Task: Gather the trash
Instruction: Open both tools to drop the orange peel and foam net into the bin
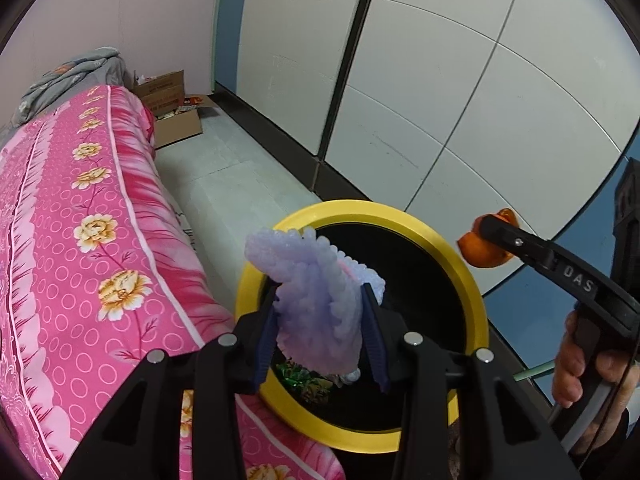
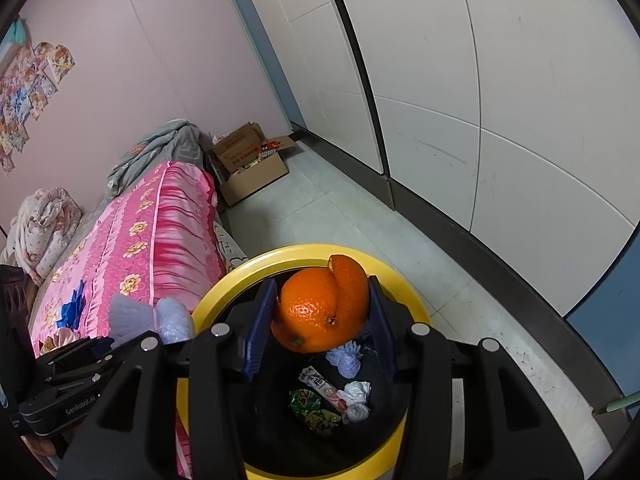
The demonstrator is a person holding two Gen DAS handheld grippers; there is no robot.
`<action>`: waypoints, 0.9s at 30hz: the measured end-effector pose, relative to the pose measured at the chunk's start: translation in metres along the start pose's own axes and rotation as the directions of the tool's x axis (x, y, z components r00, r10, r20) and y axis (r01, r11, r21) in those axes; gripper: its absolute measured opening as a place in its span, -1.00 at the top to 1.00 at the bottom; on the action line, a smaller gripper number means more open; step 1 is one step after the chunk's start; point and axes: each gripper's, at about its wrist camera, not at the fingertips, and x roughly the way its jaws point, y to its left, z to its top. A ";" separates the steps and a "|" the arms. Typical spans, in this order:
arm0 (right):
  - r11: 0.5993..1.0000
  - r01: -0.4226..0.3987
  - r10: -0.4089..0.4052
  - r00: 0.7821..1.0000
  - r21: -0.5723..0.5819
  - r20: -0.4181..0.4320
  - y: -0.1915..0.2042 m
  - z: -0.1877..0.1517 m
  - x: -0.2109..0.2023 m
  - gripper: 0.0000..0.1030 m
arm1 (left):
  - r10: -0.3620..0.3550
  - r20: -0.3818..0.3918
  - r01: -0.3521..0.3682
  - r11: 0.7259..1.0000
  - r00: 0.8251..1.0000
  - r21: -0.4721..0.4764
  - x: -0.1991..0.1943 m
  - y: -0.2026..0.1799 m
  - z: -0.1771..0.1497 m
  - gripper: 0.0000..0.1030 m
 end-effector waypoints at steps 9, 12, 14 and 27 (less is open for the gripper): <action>1.000 0.003 -0.003 1.000 0.022 0.024 -0.004 -0.002 -0.007 0.04 | -0.024 0.011 0.024 1.000 1.000 0.005 -0.004 -0.003 -0.001 0.18; 1.000 0.008 -0.009 0.999 0.025 0.043 -0.004 -0.001 -0.014 -0.08 | -0.046 0.021 0.046 0.999 0.999 -0.005 -0.009 -0.003 0.000 0.05; 1.000 0.014 -0.016 0.998 0.026 0.056 -0.004 0.001 -0.018 -0.09 | -0.059 0.029 0.060 0.998 0.998 -0.012 -0.013 -0.002 0.000 -0.10; 1.000 0.016 -0.019 0.993 0.025 0.116 0.003 0.002 -0.058 -0.28 | 0.000 0.143 0.008 0.998 0.990 -0.057 -0.067 0.016 0.002 -0.65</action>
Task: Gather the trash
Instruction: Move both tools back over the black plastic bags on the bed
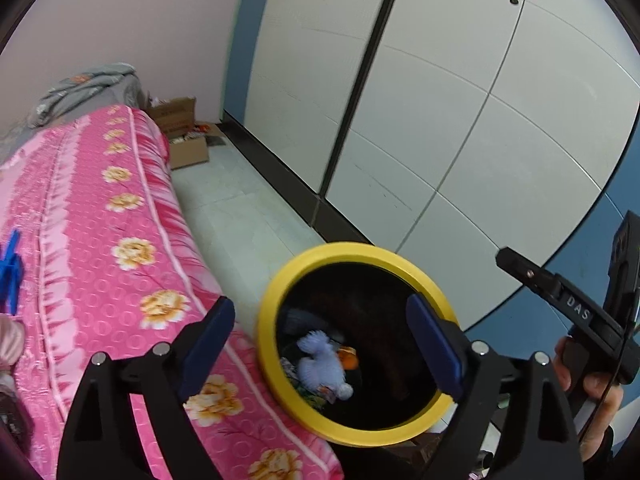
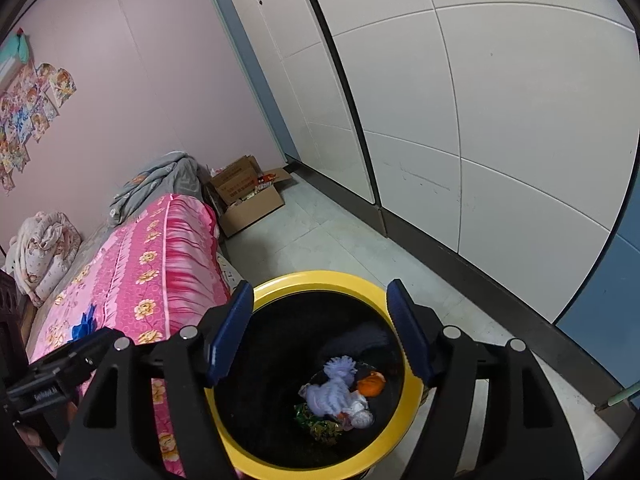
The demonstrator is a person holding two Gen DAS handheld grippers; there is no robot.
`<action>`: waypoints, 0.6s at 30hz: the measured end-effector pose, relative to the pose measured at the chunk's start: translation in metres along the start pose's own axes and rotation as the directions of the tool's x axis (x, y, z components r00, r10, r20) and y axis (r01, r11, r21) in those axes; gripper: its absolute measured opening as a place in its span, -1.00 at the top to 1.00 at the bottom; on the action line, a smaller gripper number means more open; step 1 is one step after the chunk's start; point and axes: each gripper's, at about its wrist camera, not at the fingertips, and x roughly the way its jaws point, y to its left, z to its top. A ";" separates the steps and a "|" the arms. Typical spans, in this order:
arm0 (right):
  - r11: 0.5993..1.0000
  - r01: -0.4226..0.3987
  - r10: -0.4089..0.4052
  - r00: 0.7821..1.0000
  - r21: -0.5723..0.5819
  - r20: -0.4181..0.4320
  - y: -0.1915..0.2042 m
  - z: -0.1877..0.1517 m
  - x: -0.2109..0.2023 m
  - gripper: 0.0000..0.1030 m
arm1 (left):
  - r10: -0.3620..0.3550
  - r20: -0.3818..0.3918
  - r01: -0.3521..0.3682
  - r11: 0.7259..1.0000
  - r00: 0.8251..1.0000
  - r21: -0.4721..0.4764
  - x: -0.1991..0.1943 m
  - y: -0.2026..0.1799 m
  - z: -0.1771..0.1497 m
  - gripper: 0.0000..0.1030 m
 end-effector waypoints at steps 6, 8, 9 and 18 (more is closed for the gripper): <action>0.999 -0.034 0.034 0.999 -0.033 0.004 0.024 0.000 -0.014 -0.33 | 0.056 0.054 -0.055 0.998 0.997 -0.017 -0.035 0.025 0.001 -0.67; 0.997 -0.046 0.046 0.999 -0.056 0.009 0.036 -0.001 -0.019 -0.34 | 0.081 0.072 -0.079 0.996 0.994 -0.030 -0.049 0.037 0.000 -0.67; 0.997 -0.054 0.054 0.998 -0.064 0.008 0.041 -0.001 -0.021 -0.35 | 0.093 0.079 -0.090 0.995 0.993 -0.038 -0.056 0.042 0.000 -0.67; 0.978 -0.150 0.150 0.989 -0.143 -0.008 0.105 -0.006 -0.034 -0.43 | 0.209 0.150 -0.189 0.972 0.966 -0.136 -0.118 0.110 -0.008 -0.69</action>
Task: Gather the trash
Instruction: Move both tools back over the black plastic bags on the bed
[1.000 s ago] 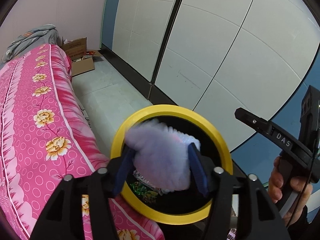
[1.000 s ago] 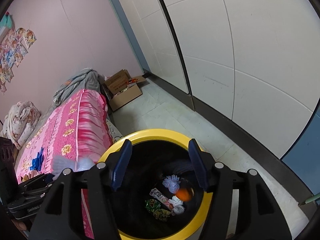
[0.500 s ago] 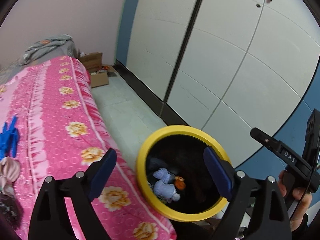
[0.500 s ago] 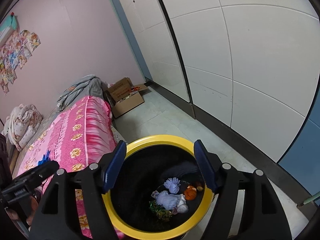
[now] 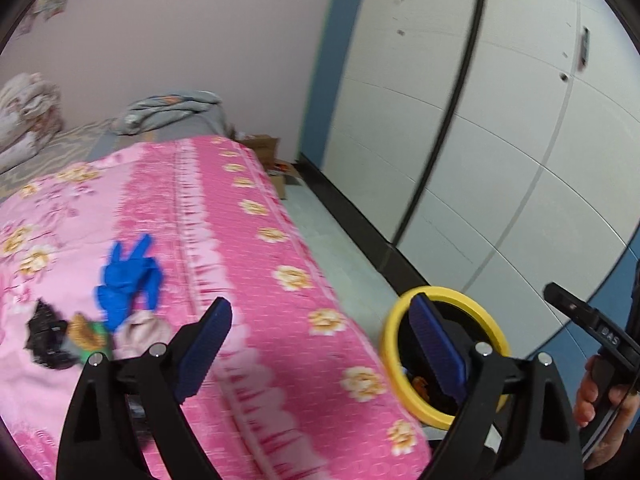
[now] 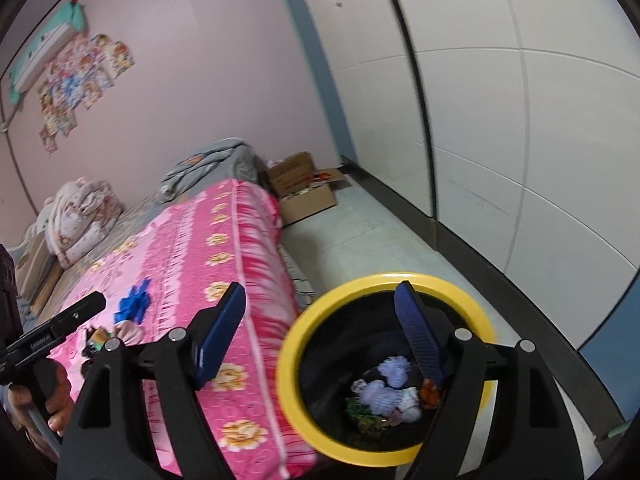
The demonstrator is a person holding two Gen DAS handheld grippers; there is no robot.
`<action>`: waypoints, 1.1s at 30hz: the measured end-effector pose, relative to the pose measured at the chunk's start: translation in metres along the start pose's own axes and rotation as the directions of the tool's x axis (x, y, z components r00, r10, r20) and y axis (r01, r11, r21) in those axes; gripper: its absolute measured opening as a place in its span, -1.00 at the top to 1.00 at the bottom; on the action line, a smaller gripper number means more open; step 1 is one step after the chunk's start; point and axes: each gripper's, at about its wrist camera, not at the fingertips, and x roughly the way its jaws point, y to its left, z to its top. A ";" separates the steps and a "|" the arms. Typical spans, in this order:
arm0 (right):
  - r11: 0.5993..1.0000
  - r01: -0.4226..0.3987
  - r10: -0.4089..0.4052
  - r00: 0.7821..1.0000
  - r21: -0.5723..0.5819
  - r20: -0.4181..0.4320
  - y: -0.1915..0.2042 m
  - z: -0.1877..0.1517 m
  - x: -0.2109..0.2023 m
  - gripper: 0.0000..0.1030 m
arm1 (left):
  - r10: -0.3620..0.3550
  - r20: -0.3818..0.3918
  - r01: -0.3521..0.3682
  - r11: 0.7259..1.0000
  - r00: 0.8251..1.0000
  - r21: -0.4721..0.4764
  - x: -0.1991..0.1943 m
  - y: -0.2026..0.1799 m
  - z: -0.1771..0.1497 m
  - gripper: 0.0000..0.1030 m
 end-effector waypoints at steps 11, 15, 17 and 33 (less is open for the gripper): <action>0.979 -0.164 0.159 0.986 -0.124 -0.048 0.101 0.000 0.001 -0.51 | 0.157 0.030 -0.153 0.983 0.987 -0.097 -0.047 0.101 -0.010 -0.69; 0.962 -0.218 0.208 0.975 -0.166 -0.074 0.136 -0.006 0.004 -0.51 | 0.224 0.013 -0.220 0.966 0.975 -0.139 -0.056 0.142 -0.017 -0.69; 0.949 -0.253 0.238 0.966 -0.186 -0.102 0.153 -0.012 0.007 -0.51 | 0.250 0.007 -0.246 0.955 0.968 -0.163 -0.060 0.161 -0.021 -0.69; 0.874 -0.397 0.313 0.901 -0.280 -0.301 0.258 -0.067 0.053 -0.52 | 0.339 -0.082 -0.348 0.888 0.937 -0.300 -0.061 0.265 -0.048 -0.69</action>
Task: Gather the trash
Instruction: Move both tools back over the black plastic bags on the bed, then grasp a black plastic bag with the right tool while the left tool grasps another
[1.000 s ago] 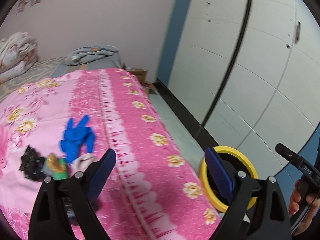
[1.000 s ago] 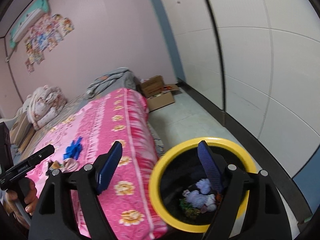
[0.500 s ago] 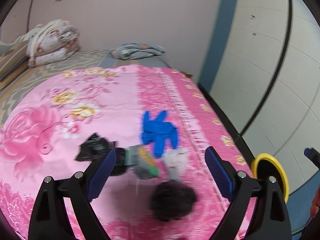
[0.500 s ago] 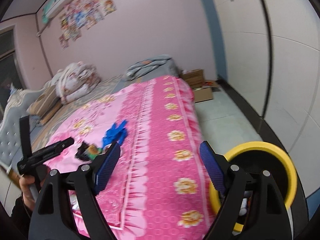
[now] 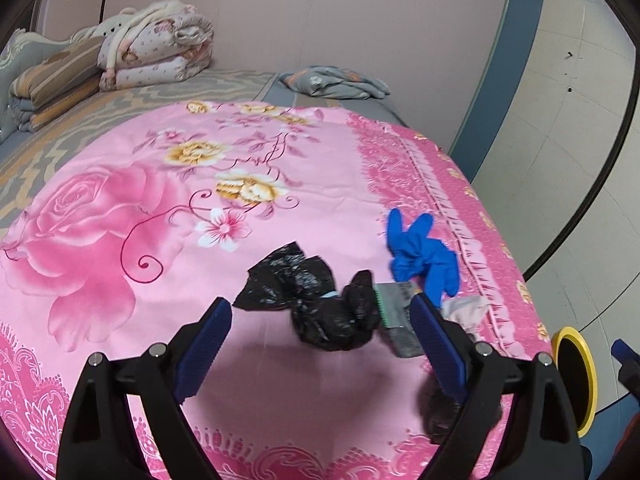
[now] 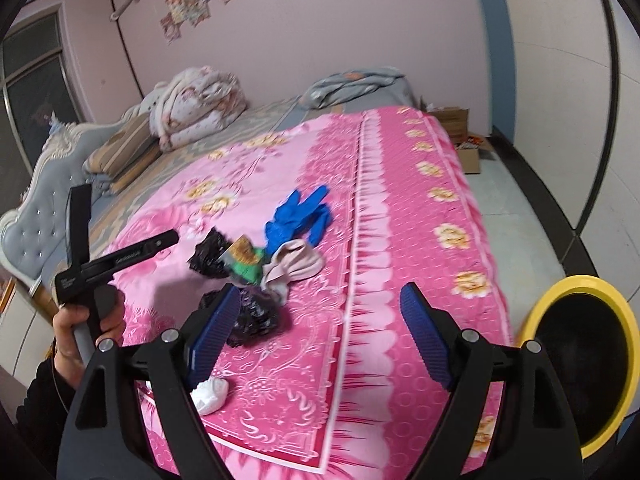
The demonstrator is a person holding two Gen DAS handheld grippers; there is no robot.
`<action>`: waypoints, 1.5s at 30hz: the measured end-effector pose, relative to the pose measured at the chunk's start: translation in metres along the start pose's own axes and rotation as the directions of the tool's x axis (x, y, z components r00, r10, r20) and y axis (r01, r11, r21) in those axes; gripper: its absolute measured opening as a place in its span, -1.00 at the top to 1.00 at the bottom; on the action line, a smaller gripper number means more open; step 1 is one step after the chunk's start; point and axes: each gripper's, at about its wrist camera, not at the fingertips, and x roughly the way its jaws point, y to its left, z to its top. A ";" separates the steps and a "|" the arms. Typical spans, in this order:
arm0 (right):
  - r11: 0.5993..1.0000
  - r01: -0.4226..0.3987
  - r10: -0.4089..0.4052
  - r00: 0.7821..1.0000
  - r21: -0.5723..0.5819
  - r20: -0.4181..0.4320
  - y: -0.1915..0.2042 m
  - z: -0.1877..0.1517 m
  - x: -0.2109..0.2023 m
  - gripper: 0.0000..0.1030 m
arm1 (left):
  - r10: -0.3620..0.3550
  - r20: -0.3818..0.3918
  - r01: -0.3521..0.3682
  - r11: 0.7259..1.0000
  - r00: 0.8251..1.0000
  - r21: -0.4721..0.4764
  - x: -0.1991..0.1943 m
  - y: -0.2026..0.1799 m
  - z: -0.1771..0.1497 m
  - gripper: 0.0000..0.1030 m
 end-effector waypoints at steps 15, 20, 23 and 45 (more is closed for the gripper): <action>0.977 -0.157 0.129 0.974 -0.141 -0.188 0.058 -0.015 0.081 -0.69 | 0.002 -0.097 -0.009 0.997 0.995 -0.074 0.066 0.016 0.019 -0.69; 0.969 -0.164 0.115 0.961 -0.185 -0.252 0.069 -0.021 0.112 -0.71 | -0.013 -0.131 0.001 0.995 0.991 -0.095 0.086 0.022 0.012 -0.69; 0.967 -0.164 0.109 0.957 -0.192 -0.269 0.069 -0.024 0.125 -0.70 | -0.025 -0.144 0.010 0.995 0.989 -0.102 0.095 0.023 0.011 -0.66; 0.967 -0.215 0.165 0.937 -0.137 -0.306 0.063 -0.026 0.142 0.07 | -0.088 -0.098 0.077 0.992 0.991 -0.104 0.089 0.016 0.010 0.58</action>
